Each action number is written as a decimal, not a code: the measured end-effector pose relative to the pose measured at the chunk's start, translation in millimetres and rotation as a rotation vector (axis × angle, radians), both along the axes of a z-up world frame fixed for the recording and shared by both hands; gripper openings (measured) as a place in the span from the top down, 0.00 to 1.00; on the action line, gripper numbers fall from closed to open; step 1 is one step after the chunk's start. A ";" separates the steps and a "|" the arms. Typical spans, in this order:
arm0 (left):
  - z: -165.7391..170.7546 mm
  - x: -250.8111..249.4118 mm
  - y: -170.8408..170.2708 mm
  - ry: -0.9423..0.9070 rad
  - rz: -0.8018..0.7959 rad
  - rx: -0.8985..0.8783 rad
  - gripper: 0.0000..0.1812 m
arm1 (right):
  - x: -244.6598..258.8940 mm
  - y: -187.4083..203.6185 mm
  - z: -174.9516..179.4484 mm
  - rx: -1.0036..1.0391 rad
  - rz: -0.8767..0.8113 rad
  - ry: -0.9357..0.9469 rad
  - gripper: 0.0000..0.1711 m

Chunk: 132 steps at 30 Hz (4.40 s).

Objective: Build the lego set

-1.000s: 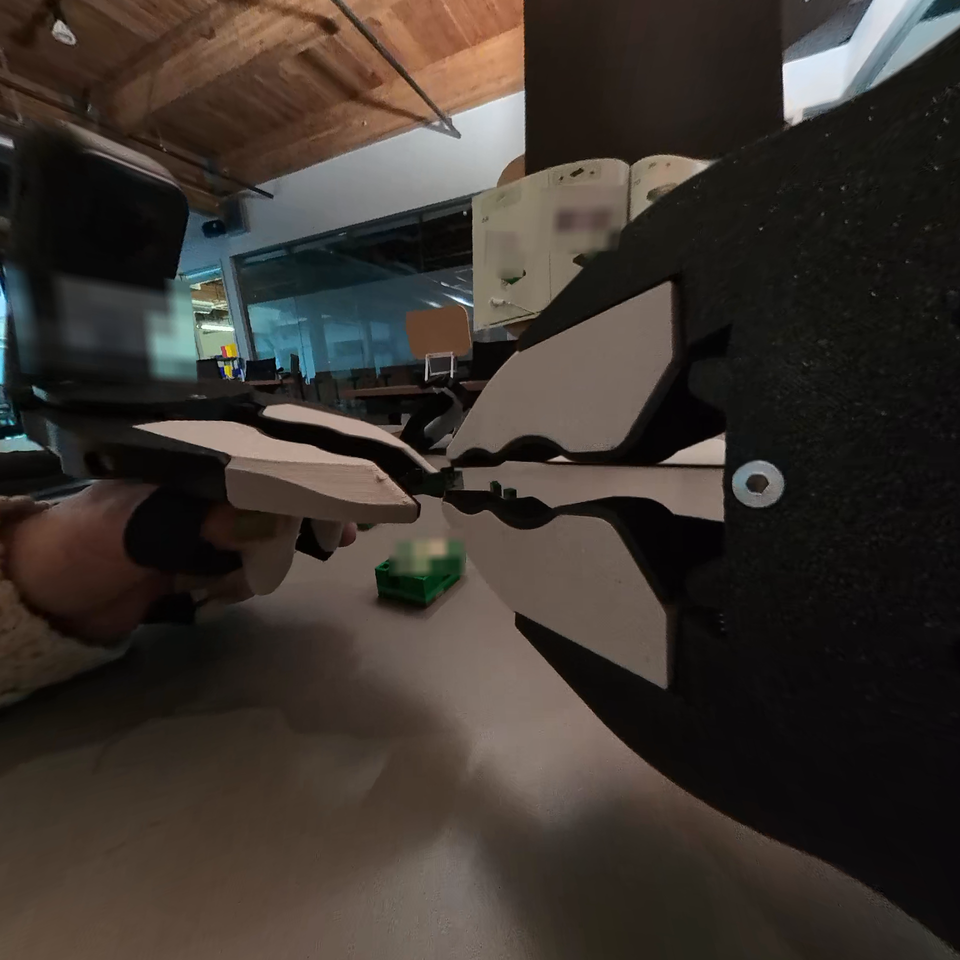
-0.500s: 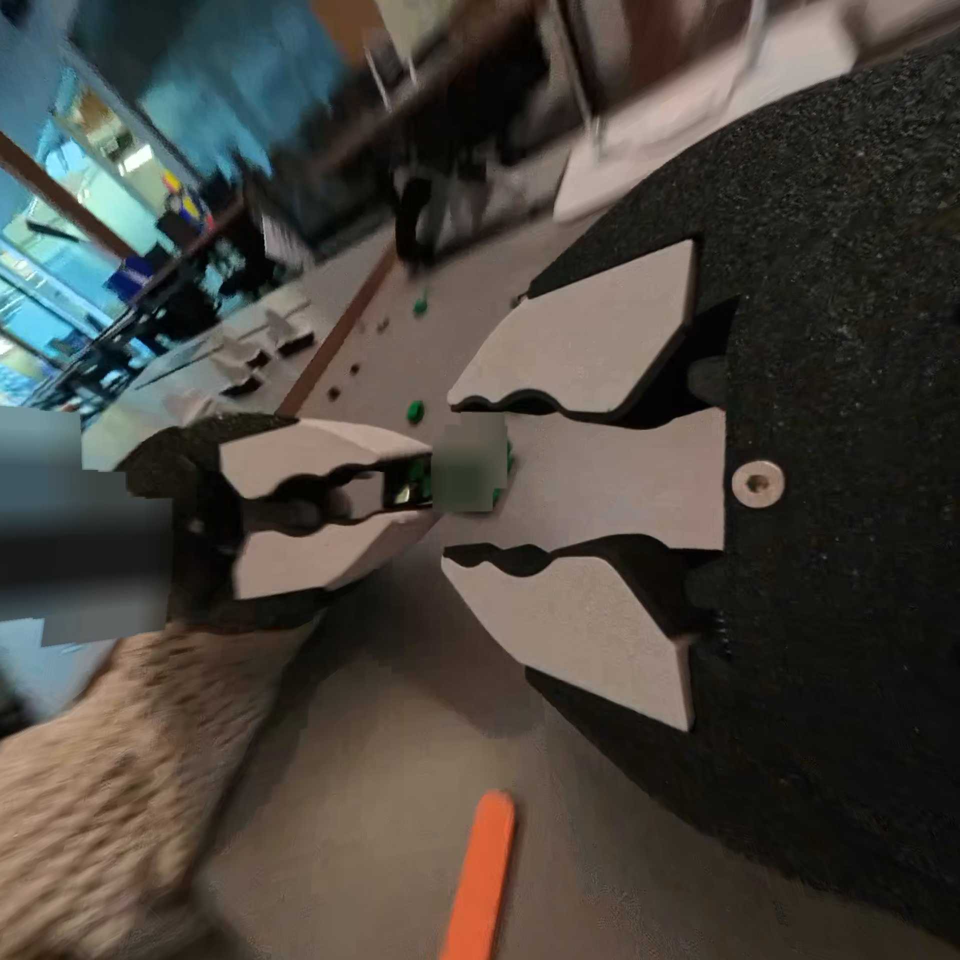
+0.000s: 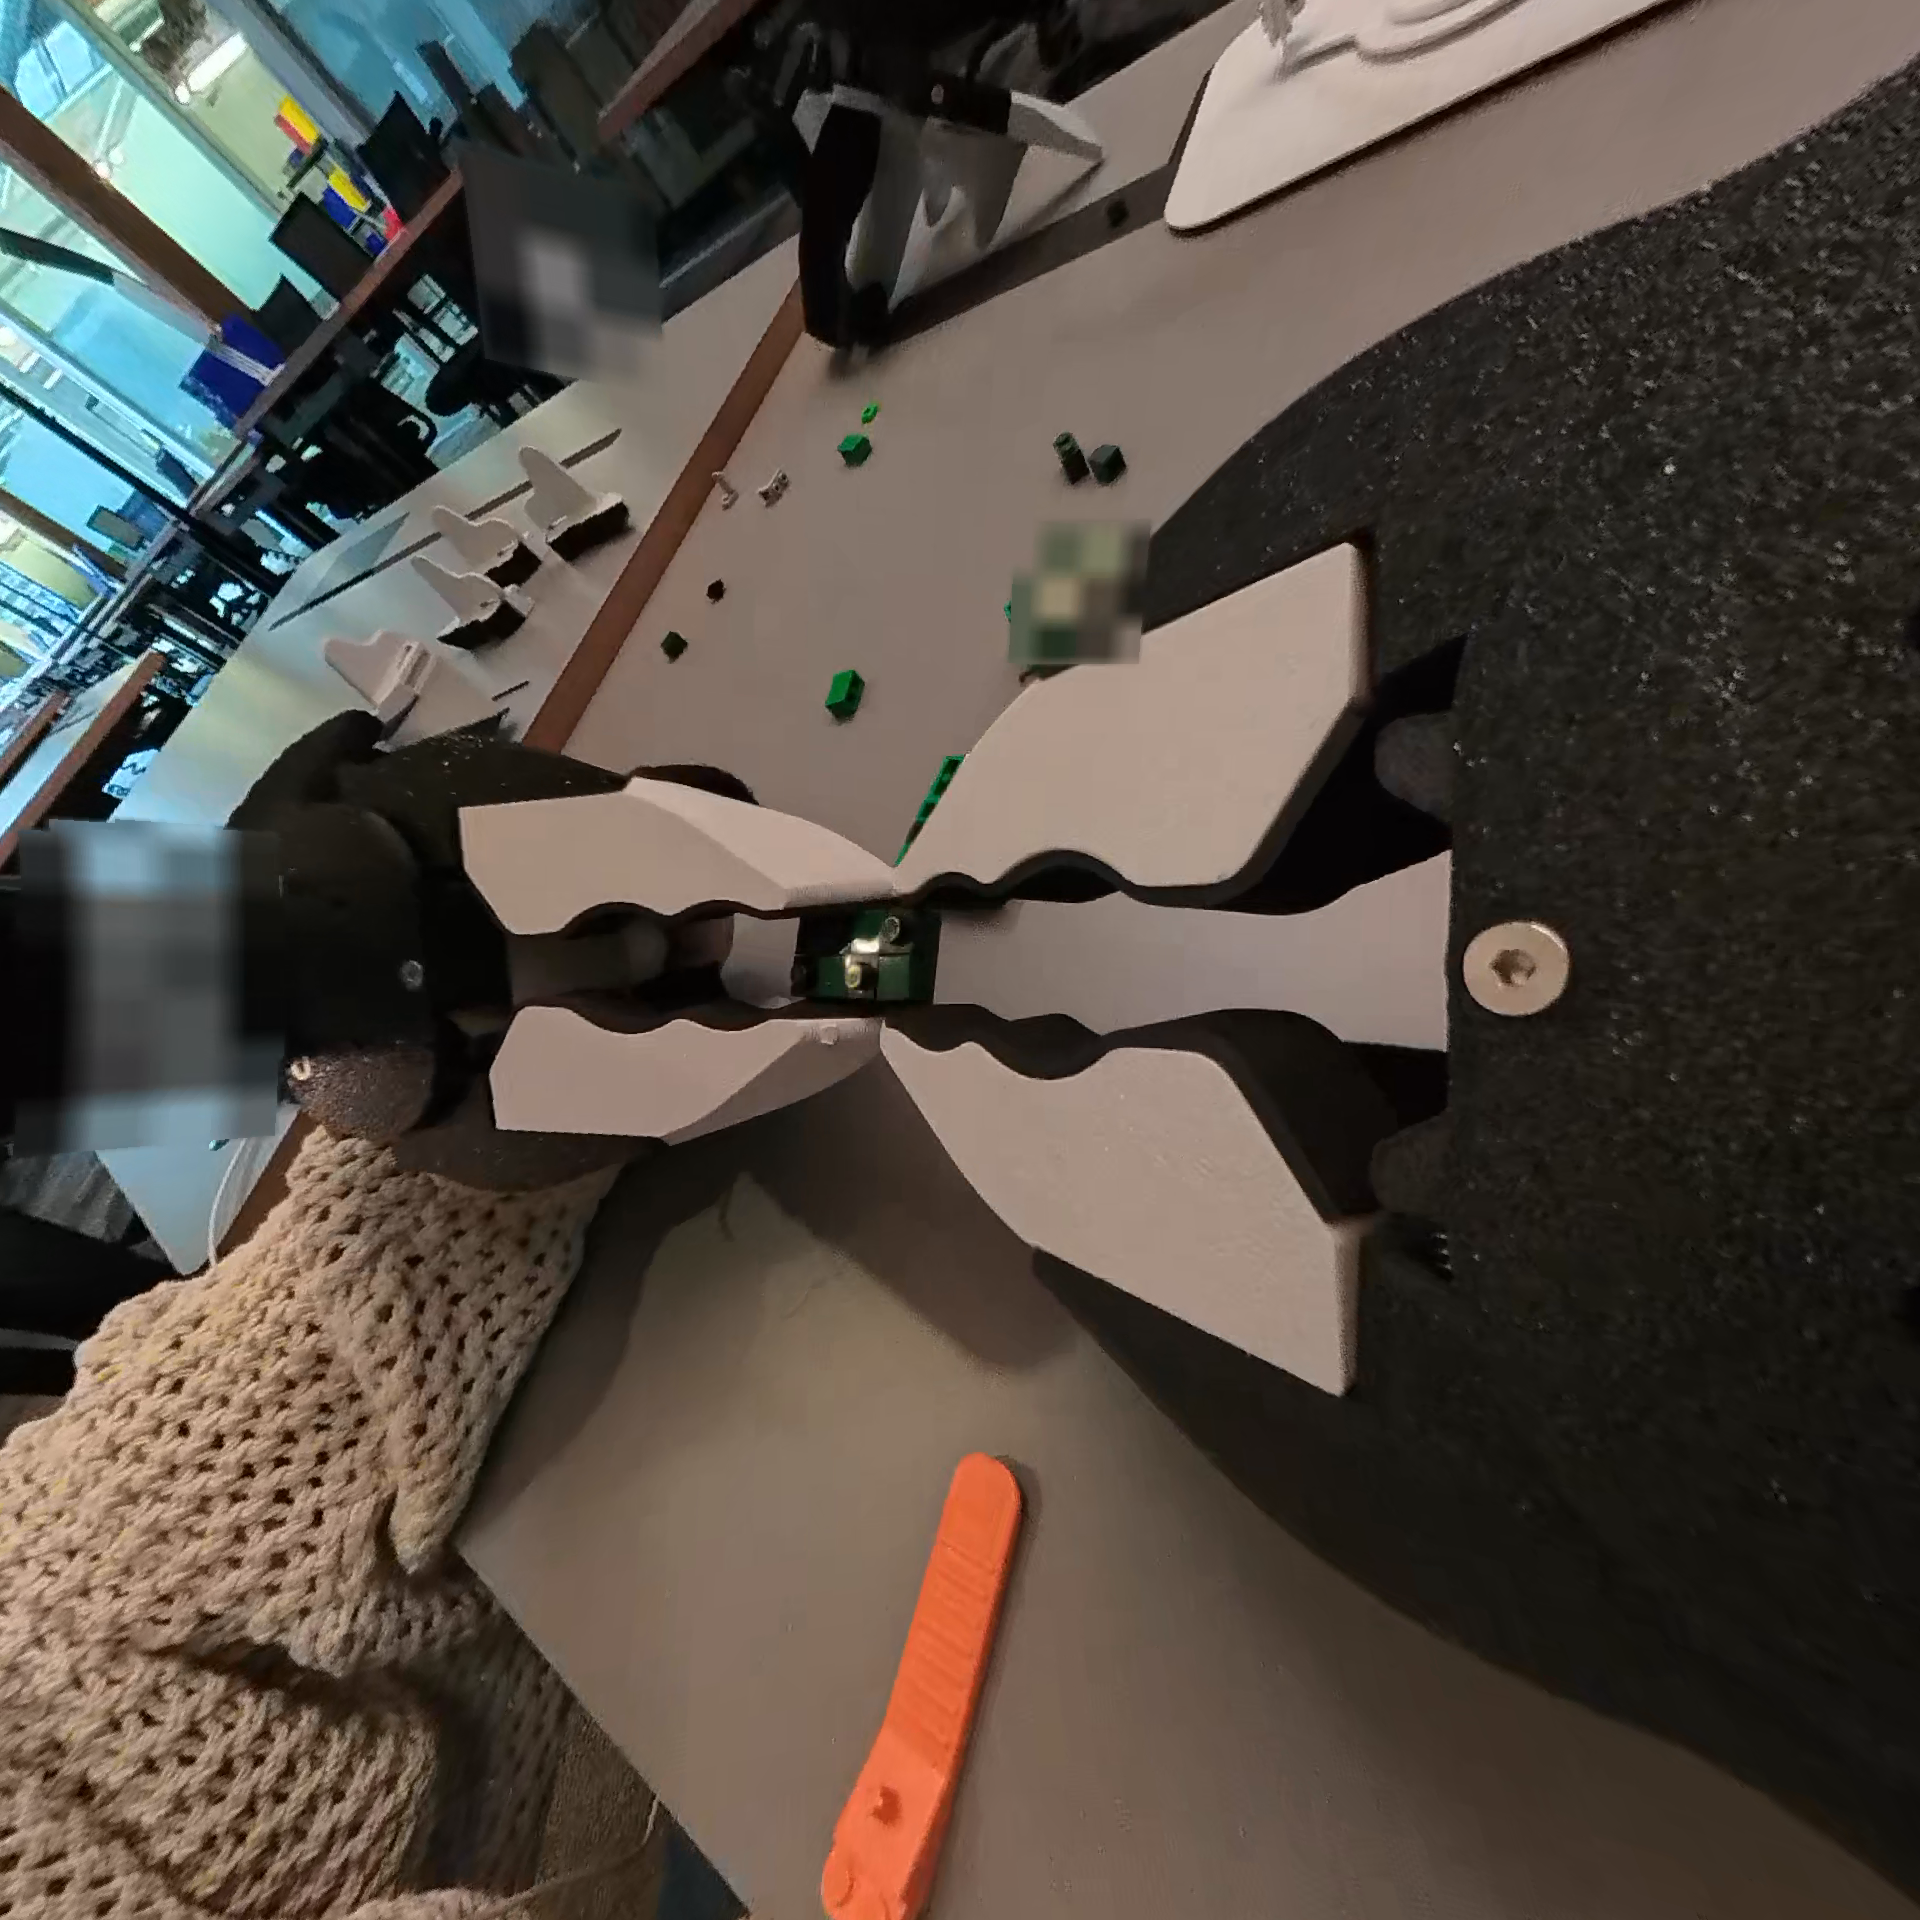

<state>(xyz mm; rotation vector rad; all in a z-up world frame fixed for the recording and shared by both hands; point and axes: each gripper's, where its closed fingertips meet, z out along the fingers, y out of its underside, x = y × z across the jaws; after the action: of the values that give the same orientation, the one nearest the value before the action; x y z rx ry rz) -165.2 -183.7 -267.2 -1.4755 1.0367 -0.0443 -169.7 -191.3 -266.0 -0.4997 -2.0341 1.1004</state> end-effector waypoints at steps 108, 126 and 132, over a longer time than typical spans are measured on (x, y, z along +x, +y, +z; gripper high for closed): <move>83.5 -168.3 64.2 -0.748 0.801 0.487 0.36 | 15.1 188.4 59.5 -0.251 -0.807 0.570 0.79; 71.7 -152.1 73.3 -0.504 0.810 0.444 0.36 | 4.0 160.0 59.1 -0.264 -0.673 0.559 0.84; 71.4 -135.8 77.2 -0.409 0.775 0.457 0.37 | -0.7 164.1 58.7 -0.349 -0.647 0.527 0.84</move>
<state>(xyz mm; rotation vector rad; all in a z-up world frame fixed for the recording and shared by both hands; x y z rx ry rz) -301.0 -106.5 -195.8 -1.2802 0.0881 0.4025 -170.4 -27.2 -207.3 -0.8624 -1.1061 1.0309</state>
